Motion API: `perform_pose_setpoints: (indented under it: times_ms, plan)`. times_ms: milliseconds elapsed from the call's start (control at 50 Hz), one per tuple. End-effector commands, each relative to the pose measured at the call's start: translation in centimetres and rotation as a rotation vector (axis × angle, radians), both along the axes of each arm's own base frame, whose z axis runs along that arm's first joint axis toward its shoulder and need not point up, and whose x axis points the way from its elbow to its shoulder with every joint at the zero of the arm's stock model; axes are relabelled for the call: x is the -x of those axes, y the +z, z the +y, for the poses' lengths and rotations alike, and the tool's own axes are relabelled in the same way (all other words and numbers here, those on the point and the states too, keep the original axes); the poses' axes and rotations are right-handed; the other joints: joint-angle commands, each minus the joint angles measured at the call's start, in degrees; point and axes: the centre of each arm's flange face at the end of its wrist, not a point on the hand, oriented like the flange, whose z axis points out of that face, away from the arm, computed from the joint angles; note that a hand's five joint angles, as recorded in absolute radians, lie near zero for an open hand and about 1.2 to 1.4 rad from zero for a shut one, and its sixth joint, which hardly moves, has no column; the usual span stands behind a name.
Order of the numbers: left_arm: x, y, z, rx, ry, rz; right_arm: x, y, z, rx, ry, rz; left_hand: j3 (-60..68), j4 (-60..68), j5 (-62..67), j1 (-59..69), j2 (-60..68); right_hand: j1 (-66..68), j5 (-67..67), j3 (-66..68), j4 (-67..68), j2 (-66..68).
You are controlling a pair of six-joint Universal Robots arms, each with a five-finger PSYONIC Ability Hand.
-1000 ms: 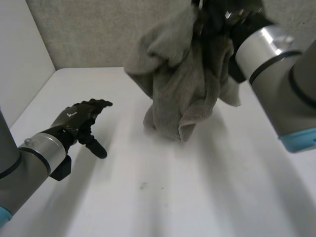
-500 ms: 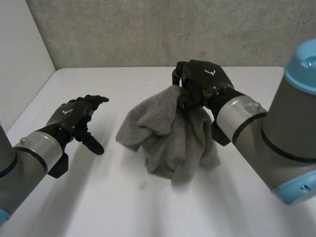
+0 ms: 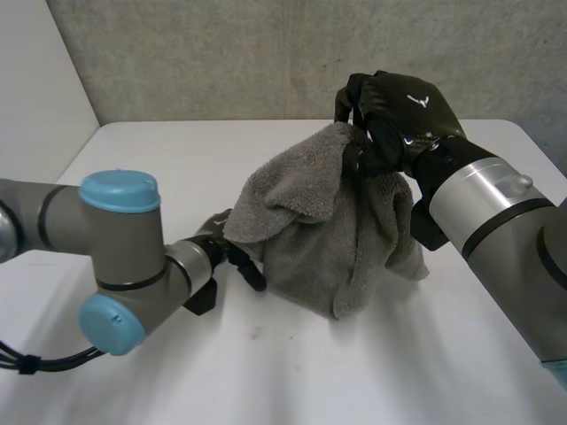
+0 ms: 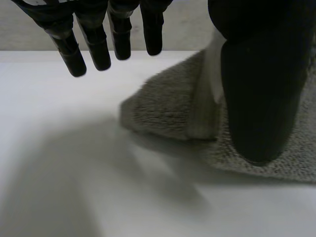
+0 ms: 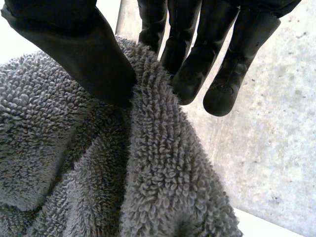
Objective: Fold the towel.
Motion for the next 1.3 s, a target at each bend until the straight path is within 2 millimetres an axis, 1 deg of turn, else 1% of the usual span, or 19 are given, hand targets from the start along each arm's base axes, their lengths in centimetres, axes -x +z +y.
perform_pose_setpoints:
  times_ms: [20,60,100,140,220,320,380,480,720,820,940,1080,1120,1140,1160,1180,1200,1240,1300]
  plan:
    - [2.4,-0.5,1.2,-0.057,-0.128,0.078,0.3,1.3,0.5,0.035,-0.002,-0.022,11.33,11.33,11.19,11.18,11.31,4.93,4.64,3.73,3.29,4.48]
    - [2.7,-0.7,1.5,-0.074,-0.147,0.090,0.4,1.8,0.5,0.055,-0.004,-0.035,20.11,20.11,19.97,19.96,20.09,4.93,4.64,3.73,3.29,4.48]
    - [2.7,-0.7,1.7,-0.082,-0.148,0.093,0.4,1.9,0.5,0.066,-0.004,-0.038,58.09,58.09,57.95,57.94,58.07,4.93,4.64,3.73,3.29,4.48]
    - [2.6,-0.6,1.6,-0.075,-0.131,0.091,0.4,2.0,0.4,0.075,-0.007,-0.036,62.77,62.77,62.63,62.62,62.75,4.93,4.64,3.73,3.29,4.48]
    - [1.4,0.5,0.1,-0.028,-0.012,0.069,1.2,2.3,-1.0,0.107,-0.050,-0.034,62.82,62.82,62.67,62.66,62.80,4.93,4.64,3.73,3.29,4.48]
    - [-4.5,6.2,-3.7,0.120,0.326,0.034,2.8,1.8,-3.1,0.107,-0.121,-0.011,62.82,62.82,62.67,62.66,62.80,4.93,4.64,3.73,3.29,4.48]
    - [-4.9,7.5,-3.5,0.142,0.333,0.048,3.2,0.9,-3.6,0.082,-0.136,0.007,62.82,62.82,62.67,62.66,62.80,4.93,4.64,3.73,3.29,4.48]
    - [-5.0,9.8,-0.4,0.136,0.227,0.085,3.2,-1.3,-3.9,0.017,-0.138,0.041,62.82,62.82,62.67,62.66,62.80,4.93,4.64,3.73,3.29,4.48]
    - [-5.2,7.5,4.5,0.052,0.134,0.016,4.1,-7.1,-3.1,-0.170,-0.070,0.196,62.82,62.82,62.67,62.66,62.80,4.93,4.64,3.73,3.29,4.48]
    - [-5.9,6.3,5.8,0.049,0.099,-0.077,5.1,-10.7,-1.5,-0.247,0.004,0.409,62.82,62.82,62.67,62.66,62.80,4.93,4.64,3.73,3.29,4.48]
    - [-6.5,5.7,6.9,0.084,0.055,-0.167,6.3,-11.4,-1.3,-0.261,0.015,0.513,62.82,62.82,62.67,62.66,62.80,4.93,4.64,3.73,3.29,4.48]
    - [-6.2,7.3,4.9,0.179,0.067,-0.154,4.9,-8.3,-4.5,-0.042,-0.016,0.411,62.82,62.82,62.67,62.66,62.80,4.93,4.64,3.73,3.29,4.48]
    - [-4.9,10.6,2.2,0.342,0.086,-0.074,4.5,-6.8,-6.0,0.041,-0.041,0.329,62.82,62.82,62.67,62.66,62.80,4.93,4.64,3.73,3.29,4.48]
    - [-4.9,10.7,2.2,0.343,0.086,-0.073,4.0,-5.0,-7.8,0.136,-0.067,0.214,62.82,62.82,62.67,62.66,62.80,4.93,4.64,3.73,3.29,4.48]
    - [-4.3,12.6,0.7,0.434,0.097,-0.028,4.0,-5.0,-7.8,0.136,-0.067,0.213,62.82,62.82,62.67,62.66,62.80,4.93,4.64,3.73,3.29,4.48]
    - [-3.7,14.9,-0.7,0.534,0.111,0.021,3.7,-2.7,-9.3,0.237,-0.092,0.095,62.82,62.82,62.67,62.66,62.80,4.93,4.64,3.73,3.29,4.48]
    - [-3.6,14.9,-0.7,0.535,0.112,0.021,3.7,-2.7,-9.3,0.238,-0.092,0.094,62.82,62.82,62.67,62.66,62.80,4.93,4.64,3.73,3.29,4.48]
    - [-3.0,19.7,-2.1,0.709,0.139,0.112,3.5,-0.4,-10.7,0.330,-0.110,-0.022,62.82,62.82,62.67,62.66,62.80,4.93,4.64,3.73,3.29,4.48]
    - [-2.6,22.4,-2.0,0.798,0.143,0.172,3.6,4.1,-12.2,0.529,-0.155,-0.205,62.82,62.82,62.67,62.66,62.80,4.93,4.64,3.73,3.29,4.48]
